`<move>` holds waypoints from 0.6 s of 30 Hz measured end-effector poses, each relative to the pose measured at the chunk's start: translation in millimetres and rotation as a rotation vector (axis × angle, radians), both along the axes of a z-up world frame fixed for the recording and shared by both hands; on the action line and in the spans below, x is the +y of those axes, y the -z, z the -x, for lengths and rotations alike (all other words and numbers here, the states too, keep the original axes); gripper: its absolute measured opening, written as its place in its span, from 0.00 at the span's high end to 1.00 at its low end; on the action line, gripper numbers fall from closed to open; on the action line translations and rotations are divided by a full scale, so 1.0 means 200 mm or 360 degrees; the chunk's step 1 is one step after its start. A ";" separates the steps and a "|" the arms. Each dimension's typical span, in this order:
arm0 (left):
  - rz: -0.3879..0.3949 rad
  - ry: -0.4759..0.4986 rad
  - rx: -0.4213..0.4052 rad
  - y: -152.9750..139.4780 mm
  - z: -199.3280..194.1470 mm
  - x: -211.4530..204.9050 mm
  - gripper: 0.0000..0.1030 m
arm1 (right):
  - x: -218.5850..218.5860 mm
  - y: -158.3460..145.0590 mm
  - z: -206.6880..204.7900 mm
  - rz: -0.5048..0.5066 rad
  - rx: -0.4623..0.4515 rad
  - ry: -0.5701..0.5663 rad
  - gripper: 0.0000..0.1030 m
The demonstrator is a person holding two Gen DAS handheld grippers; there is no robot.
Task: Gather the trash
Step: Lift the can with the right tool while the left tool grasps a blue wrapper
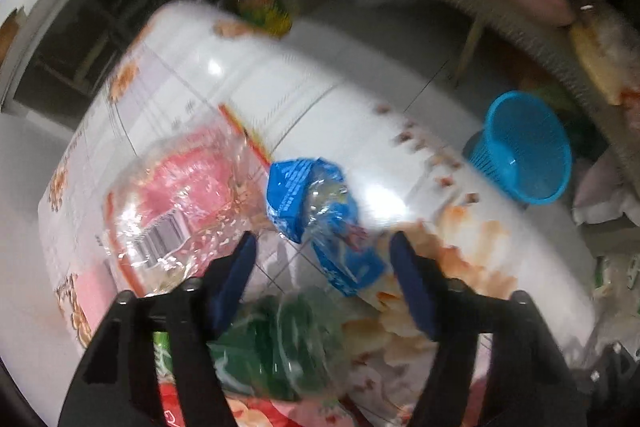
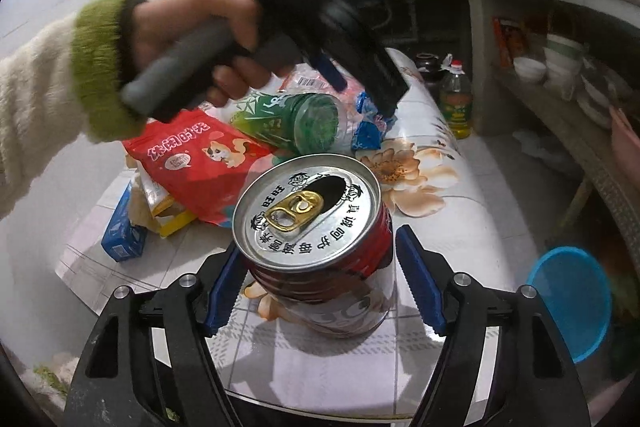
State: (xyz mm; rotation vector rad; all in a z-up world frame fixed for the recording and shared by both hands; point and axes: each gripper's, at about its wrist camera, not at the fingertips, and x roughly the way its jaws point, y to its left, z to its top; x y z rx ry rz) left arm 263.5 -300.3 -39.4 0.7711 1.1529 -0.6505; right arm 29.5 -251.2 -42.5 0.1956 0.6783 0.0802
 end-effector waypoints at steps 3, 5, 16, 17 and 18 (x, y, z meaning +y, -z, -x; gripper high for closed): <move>-0.0038 -0.0064 0.0065 0.07 -0.04 0.00 0.56 | -0.02 0.02 -0.01 -0.0035 -0.0003 -0.0006 0.31; -0.0041 -0.0074 0.0080 0.09 -0.05 -0.02 0.67 | -0.03 0.04 -0.02 -0.0040 0.0018 -0.0013 0.34; 0.0039 0.0042 -0.0130 -0.13 0.08 -0.05 0.92 | -0.12 0.01 0.05 -0.0191 -0.0049 -0.0029 0.36; 0.0065 0.0056 -0.0145 -0.16 0.10 -0.05 0.92 | -0.16 0.00 0.08 -0.0233 -0.0067 -0.0013 0.36; 0.0103 0.0073 -0.0145 -0.21 0.14 -0.07 0.92 | -0.18 -0.01 0.10 -0.0257 -0.0080 0.0002 0.36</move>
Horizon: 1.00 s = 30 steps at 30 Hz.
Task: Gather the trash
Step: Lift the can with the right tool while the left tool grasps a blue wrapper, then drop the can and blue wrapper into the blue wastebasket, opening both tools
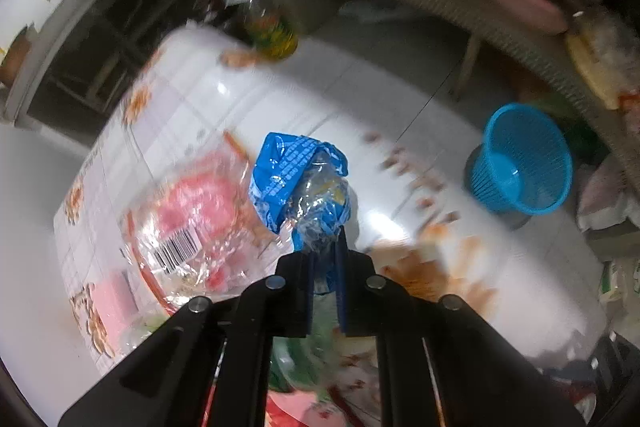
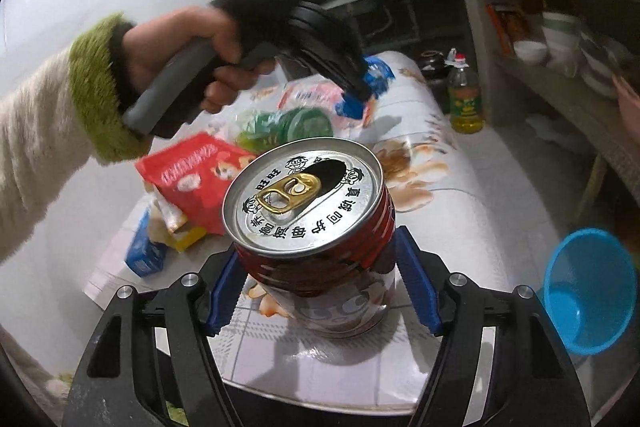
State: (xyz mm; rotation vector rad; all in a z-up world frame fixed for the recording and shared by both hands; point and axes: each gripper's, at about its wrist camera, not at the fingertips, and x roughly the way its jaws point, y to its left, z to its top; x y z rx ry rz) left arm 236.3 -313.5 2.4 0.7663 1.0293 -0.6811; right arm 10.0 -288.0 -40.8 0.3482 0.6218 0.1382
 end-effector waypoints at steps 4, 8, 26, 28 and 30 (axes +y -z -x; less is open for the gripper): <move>0.0208 0.0125 0.0100 -0.16 0.15 -0.14 0.92 | -0.22 -0.06 0.15 -0.0084 -0.0057 0.0205 0.36; 0.0280 0.0329 0.0244 -0.11 0.38 -0.48 0.92 | -0.57 0.00 0.31 -0.0170 -0.0003 0.0584 0.35; -0.0099 0.0294 0.0761 0.96 0.59 -1.45 0.47 | -1.55 1.20 0.17 -0.0808 0.0830 0.1305 0.34; -0.0047 0.0310 0.0747 0.90 0.59 -1.43 0.41 | -1.58 1.26 0.12 -0.0819 0.0910 0.1324 0.33; 0.0020 0.0329 0.0724 0.81 0.57 -1.38 0.35 | -1.59 1.28 0.12 -0.0810 0.0948 0.1322 0.33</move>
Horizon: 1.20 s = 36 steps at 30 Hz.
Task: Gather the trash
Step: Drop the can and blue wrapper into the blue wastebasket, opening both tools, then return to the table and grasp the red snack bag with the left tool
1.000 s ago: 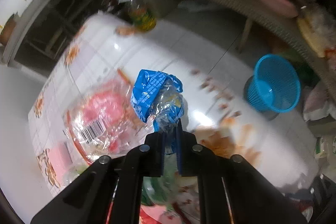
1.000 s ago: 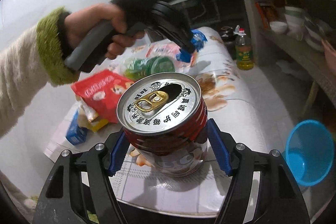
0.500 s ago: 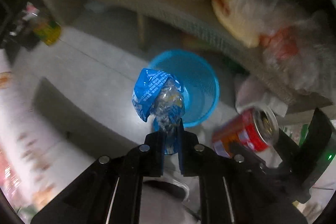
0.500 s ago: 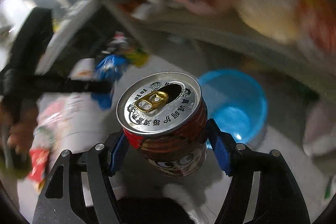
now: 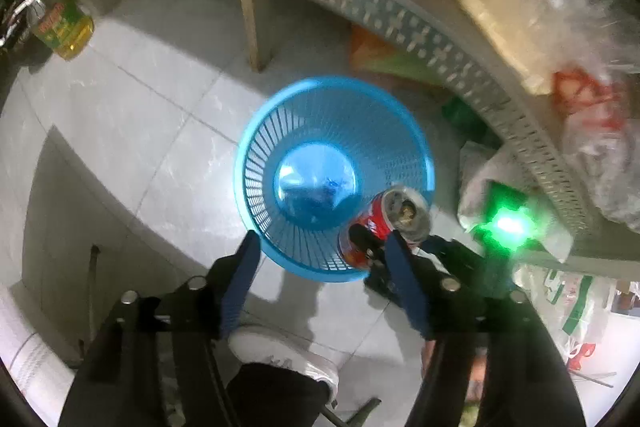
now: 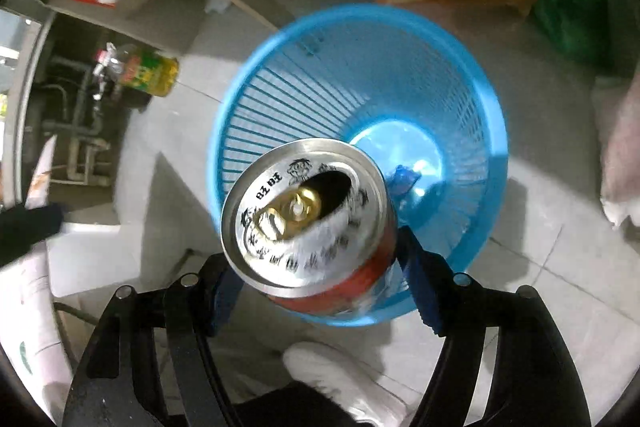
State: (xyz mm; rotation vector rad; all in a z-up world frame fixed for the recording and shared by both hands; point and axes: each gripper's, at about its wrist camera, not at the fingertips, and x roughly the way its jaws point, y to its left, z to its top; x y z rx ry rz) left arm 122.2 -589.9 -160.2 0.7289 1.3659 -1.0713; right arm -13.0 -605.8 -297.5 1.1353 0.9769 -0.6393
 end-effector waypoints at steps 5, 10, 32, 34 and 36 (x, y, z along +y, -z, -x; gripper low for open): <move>0.0245 0.0018 -0.0075 -0.28 -0.04 0.15 0.28 | -0.03 0.04 0.02 0.0041 0.0079 -0.0011 0.31; 0.0489 -0.0014 -0.0052 -0.56 -0.09 0.43 0.22 | -0.06 -0.06 0.09 0.0135 0.0062 0.0017 0.29; 0.0991 -0.0800 -0.0240 -0.98 -0.10 2.23 0.10 | 0.60 -0.98 0.19 0.0876 -0.0209 -0.0499 0.18; 0.0998 -0.0868 -0.0281 -0.98 -0.07 2.38 0.10 | 0.68 -1.10 0.12 0.0893 -0.0320 -0.0592 0.18; 0.1024 -0.0954 -0.0354 -1.00 -0.03 2.56 0.10 | 0.76 -1.18 0.05 0.0883 -0.0426 -0.0662 0.18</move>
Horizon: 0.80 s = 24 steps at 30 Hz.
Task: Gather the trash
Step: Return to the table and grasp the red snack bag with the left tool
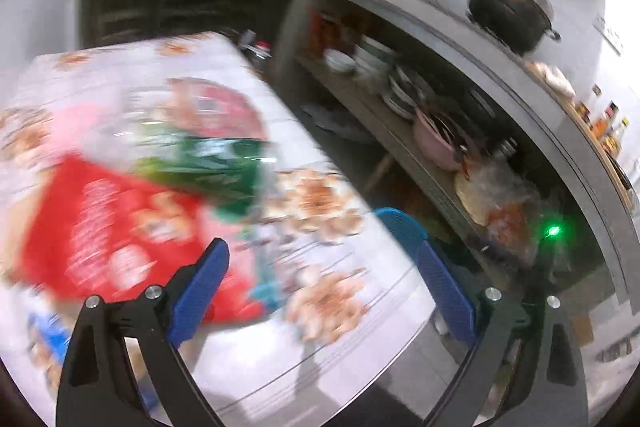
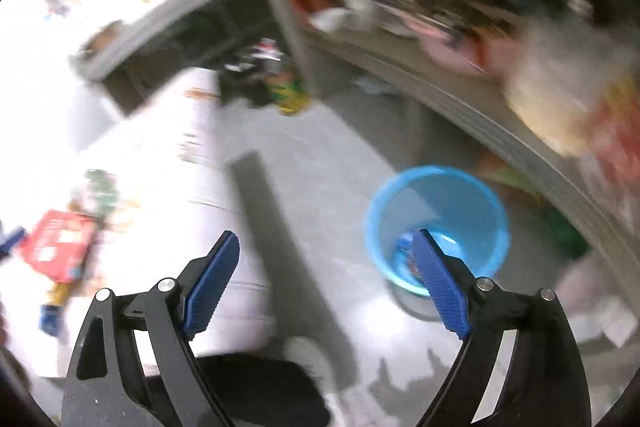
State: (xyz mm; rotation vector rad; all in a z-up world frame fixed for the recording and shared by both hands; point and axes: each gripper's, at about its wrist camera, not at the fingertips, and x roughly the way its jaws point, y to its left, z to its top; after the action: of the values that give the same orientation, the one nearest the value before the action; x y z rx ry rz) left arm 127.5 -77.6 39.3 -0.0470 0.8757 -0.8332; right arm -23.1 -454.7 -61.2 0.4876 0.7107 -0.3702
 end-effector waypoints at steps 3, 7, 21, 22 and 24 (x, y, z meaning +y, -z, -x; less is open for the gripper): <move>0.0007 -0.0127 -0.0075 -0.02 0.04 0.23 0.10 | 0.14 -0.13 -0.12 -0.0040 -0.0121 -0.0191 0.18; -0.0007 -0.0242 -0.0099 0.01 0.09 0.43 0.10 | 0.37 -0.19 -0.27 -0.0111 -0.0230 -0.0452 0.18; 0.0139 -0.0592 0.0012 0.20 -0.19 0.66 0.25 | 1.04 0.00 -0.81 -0.0223 0.0043 -0.0970 0.48; 0.0132 -0.0618 0.0028 0.21 -0.23 0.67 0.27 | 1.04 0.02 -0.83 -0.0239 0.0072 -0.0970 0.54; 0.0162 -0.0646 0.0063 0.22 -0.29 0.68 0.37 | 1.06 0.08 -0.88 -0.0280 0.0130 -0.0976 0.61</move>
State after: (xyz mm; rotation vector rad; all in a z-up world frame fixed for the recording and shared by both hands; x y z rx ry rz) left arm 184.7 58.1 -5.0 -0.3215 0.8240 -0.4962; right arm 152.7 -242.9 -77.4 0.3973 0.9361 0.2505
